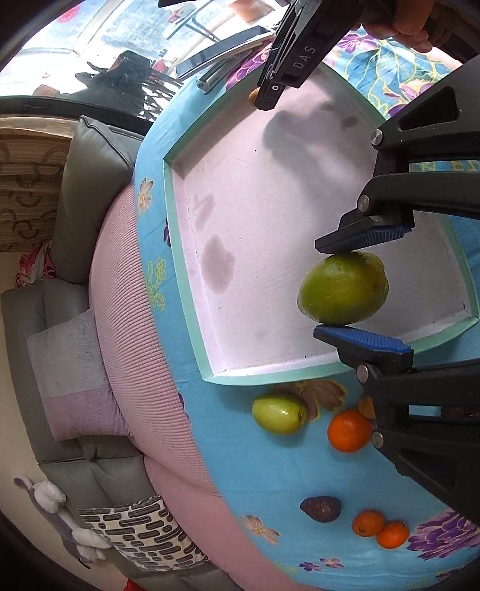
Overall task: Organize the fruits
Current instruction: 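Lift and carry the mango and brown fruit over the white tray with both grippers, then open the right gripper to drop the brown fruit while the left gripper releases the mango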
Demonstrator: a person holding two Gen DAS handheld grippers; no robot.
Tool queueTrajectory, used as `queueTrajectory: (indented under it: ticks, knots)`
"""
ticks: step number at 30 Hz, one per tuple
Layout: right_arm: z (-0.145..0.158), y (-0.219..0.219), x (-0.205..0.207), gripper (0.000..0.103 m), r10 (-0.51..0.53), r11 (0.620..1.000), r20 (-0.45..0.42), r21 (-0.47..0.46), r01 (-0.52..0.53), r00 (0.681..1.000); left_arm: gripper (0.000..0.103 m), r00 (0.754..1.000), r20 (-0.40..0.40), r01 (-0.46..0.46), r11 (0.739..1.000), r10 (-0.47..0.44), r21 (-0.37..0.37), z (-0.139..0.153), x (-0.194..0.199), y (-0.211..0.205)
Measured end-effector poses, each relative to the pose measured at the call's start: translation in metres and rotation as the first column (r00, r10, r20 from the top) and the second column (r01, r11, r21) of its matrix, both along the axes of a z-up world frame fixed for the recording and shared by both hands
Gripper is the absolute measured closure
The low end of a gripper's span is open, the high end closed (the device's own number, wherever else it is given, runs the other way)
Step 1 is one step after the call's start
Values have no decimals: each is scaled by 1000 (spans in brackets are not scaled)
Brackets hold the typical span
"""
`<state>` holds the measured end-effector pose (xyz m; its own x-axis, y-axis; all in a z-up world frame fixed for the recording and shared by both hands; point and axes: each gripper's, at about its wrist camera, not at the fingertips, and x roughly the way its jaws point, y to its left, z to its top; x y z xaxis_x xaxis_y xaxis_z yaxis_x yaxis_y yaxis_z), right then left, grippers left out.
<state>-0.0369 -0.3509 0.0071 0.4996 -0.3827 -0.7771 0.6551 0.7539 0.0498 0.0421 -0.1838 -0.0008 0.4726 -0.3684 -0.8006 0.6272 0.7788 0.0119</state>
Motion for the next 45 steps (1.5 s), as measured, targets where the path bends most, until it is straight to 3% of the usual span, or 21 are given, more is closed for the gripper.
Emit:
queueTrajectory:
  ticks: [9,17,35,41,43,45]
  knots:
    - [-16,-1,2,77,19,999,-35,33,-18,999,61,1000,-19,-14,1000,14,25,-15,5,-4]
    - [-17,5,12,76,48,998,-82,-26,-50,995,61,998,-35,-46,999,46,-1,-16,8,-4]
    - [-18,9,14,76,68,998,-85,-14,-69,994,59,998,-32,-63,998,63,-2,-12,6,-1]
    - [-18,6,11,68,54,998,-87,-10,-55,995,52,997,-22,-68,998,67,-12,-7,4,1]
    - [-17,6,10,66,55,998,-84,-8,-56,995,45,997,-16,-74,997,73,-14,-5,4,3]
    - [-16,6,9,60,57,998,-77,-6,-57,995,44,997,-6,-83,996,83,-18,-2,4,5]
